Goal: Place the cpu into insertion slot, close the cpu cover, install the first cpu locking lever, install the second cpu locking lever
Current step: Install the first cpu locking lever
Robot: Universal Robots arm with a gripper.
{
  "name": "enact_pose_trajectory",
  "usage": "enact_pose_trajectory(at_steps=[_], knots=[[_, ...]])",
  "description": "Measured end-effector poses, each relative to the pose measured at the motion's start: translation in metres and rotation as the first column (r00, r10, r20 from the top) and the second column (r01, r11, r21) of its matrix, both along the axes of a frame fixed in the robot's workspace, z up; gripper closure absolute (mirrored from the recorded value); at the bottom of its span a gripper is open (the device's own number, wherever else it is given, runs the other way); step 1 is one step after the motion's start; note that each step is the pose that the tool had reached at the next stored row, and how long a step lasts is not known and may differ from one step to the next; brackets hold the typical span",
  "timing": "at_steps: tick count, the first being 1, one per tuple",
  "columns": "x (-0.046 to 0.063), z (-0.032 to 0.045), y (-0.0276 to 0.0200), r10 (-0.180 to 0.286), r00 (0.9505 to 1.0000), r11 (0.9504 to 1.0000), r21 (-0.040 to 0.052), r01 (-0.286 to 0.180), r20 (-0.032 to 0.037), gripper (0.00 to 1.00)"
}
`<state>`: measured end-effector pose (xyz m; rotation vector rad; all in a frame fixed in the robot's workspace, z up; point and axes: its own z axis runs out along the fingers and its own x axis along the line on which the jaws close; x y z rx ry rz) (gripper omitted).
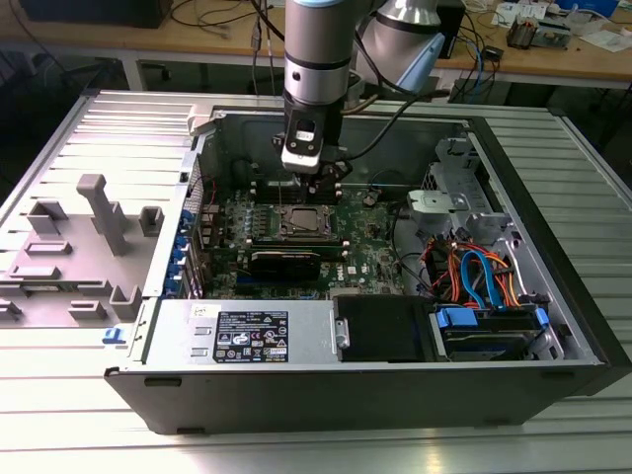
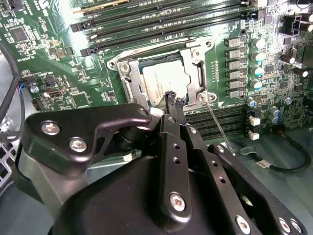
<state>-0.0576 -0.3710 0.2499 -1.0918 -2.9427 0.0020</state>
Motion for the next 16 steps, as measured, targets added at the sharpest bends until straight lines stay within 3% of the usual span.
enact_pose_trajectory(at_steps=[4,8,14,16], knots=[[-0.0001,0.0004,0.0000,0.037,0.9993,0.9993,-0.0002,-0.037,0.0001,0.89],[-0.0001,0.0005,0.0001,0.095,0.9955,0.9955,-0.0006,-0.095,0.0000,0.89],[-0.0002,0.0005,0.0002,0.196,0.9806,0.9806,-0.0041,-0.196,-0.0006,0.89],[-0.0002,0.0005,0.0002,0.206,0.9786,0.9786,-0.0043,-0.206,-0.0006,0.89]])
